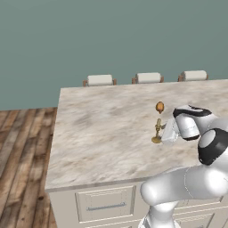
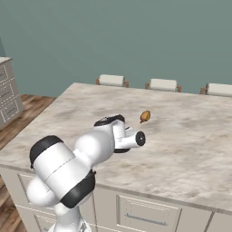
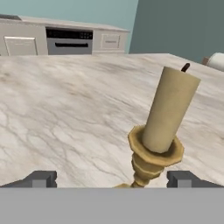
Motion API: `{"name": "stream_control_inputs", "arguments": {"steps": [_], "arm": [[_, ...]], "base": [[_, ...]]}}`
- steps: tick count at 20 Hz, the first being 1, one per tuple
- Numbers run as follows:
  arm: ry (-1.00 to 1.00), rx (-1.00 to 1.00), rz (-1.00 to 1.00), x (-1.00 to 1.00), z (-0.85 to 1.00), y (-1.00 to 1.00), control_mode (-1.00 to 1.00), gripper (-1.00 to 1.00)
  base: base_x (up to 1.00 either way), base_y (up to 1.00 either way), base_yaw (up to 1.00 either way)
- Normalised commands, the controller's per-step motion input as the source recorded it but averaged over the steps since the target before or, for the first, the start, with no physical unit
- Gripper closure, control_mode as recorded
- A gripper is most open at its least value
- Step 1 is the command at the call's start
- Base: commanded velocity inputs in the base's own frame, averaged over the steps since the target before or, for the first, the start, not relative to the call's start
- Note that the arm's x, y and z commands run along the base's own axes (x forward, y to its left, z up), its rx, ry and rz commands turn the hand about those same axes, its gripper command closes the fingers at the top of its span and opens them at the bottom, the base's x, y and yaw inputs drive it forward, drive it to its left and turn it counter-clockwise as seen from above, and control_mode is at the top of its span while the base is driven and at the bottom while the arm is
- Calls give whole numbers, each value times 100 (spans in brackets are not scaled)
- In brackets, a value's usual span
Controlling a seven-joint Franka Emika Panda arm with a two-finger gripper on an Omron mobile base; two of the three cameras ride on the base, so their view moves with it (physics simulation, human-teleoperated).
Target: Pick the candle and candle from the dining table and place them in the open cabinet. Close the cabinet after placing the objects.
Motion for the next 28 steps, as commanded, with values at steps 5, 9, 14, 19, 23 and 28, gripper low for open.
{"name": "stream_control_inputs", "arguments": {"steps": [5, 9, 14, 19, 23, 28], "arm": [[0, 1, 0, 0, 0, -10, -100, -100], [0, 0, 0, 0, 0, -12, -100, -100], [2, 4, 0, 12, 0, -3, -100, -100], [7, 6, 0, 21, 0, 0, -100, -100], [8, 3, 1, 11, 0, 0, -100, -100], [7, 3, 1, 5, -1, 0, -100, -100]], "base": [[0, 0, 0], [0, 0, 0], [0, 0, 0], [0, 0, 0], [0, 0, 0], [0, 0, 0]]}}
